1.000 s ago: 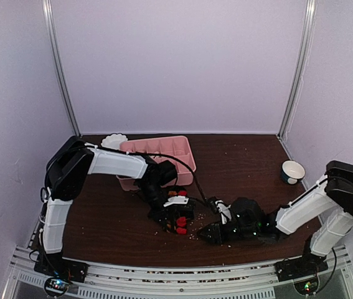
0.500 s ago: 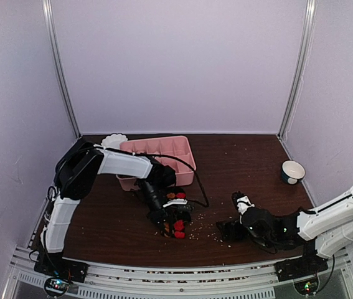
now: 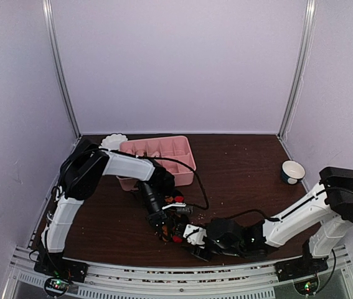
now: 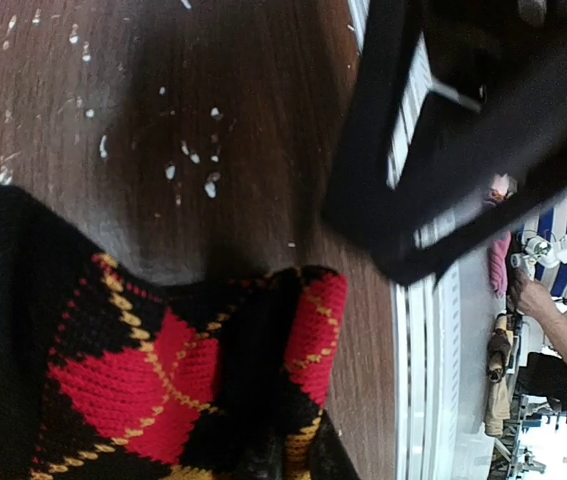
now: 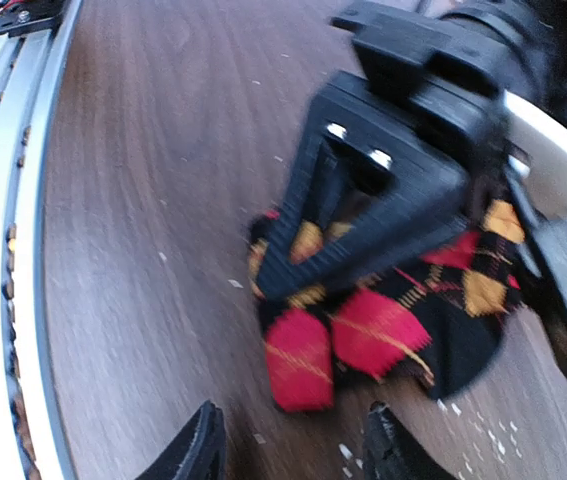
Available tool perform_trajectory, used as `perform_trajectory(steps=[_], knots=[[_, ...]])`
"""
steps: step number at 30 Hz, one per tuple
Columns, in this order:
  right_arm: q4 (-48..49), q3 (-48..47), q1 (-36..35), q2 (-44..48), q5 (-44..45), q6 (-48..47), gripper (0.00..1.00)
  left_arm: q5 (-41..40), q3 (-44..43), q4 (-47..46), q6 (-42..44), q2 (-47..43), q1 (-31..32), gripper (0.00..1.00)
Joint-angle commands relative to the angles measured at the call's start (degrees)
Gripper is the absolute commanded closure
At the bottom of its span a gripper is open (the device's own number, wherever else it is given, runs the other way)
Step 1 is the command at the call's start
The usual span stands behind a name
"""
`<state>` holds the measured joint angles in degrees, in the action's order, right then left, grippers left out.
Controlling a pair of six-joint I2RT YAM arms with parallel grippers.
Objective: Roll the socks
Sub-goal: Roll the sock.
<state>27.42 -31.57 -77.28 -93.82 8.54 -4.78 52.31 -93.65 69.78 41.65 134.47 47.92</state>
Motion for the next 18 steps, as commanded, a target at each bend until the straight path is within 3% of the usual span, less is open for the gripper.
perform_trajectory(steps=[1,12,16,18], knots=[[-2.4,-5.2,0.3,-5.2,-5.9,-8.9,0.56,-2.3,-0.9,0.5,1.2,1.9,-0.4,0.92],[-4.6,-10.6,4.1,-11.3,-8.1,-11.5,0.83,-2.2,-1.6,1.9,2.4,2.2,-0.5,0.90],[-5.6,-11.4,4.6,-12.9,-9.4,-10.7,0.96,-2.2,-1.7,2.6,3.6,2.1,-0.4,0.79],[-6.4,-11.5,5.0,-13.8,-10.3,-9.2,1.00,-2.3,-1.8,3.1,4.4,1.7,-0.4,0.67]])
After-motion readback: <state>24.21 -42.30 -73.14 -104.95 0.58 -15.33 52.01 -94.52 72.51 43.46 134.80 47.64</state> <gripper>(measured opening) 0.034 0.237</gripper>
